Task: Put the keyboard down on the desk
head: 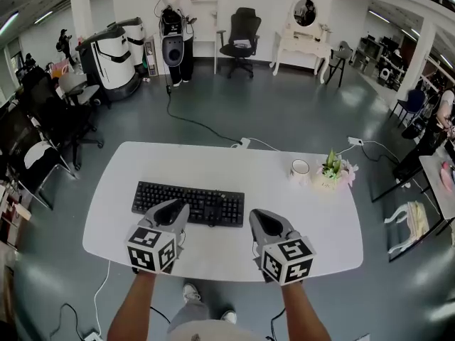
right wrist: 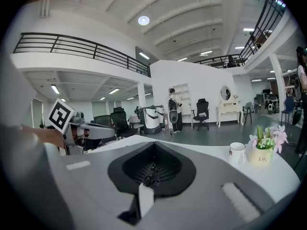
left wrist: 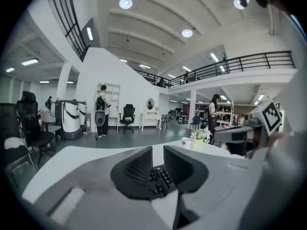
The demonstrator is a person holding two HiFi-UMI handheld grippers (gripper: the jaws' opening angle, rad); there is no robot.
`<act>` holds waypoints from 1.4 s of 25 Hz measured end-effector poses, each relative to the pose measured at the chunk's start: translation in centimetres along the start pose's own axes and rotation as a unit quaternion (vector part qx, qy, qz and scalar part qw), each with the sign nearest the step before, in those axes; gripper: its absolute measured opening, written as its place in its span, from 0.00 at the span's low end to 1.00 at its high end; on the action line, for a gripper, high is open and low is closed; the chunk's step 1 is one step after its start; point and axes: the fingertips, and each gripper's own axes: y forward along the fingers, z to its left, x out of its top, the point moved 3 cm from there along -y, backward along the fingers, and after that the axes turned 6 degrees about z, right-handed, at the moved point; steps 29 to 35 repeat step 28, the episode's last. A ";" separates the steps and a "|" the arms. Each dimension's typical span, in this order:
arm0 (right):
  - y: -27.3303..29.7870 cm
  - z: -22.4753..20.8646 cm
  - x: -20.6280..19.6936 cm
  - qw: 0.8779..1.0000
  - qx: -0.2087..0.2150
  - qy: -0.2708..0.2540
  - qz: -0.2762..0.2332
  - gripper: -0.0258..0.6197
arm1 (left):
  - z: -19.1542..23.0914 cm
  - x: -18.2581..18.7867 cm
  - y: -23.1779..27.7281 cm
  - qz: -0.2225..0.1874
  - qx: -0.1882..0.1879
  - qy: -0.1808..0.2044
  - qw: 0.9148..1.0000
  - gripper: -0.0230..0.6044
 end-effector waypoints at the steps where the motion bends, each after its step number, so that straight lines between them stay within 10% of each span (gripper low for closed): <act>1: -0.1 0.1 0.3 1.000 0.000 -0.002 -0.002 0.04 | -0.1 0.3 -0.3 -0.004 0.005 0.010 1.000 0.16; 35: -0.7 1.7 0.3 1.000 0.005 -0.013 -0.015 0.04 | -0.6 -0.7 -2.8 -0.021 0.040 0.040 0.998 0.04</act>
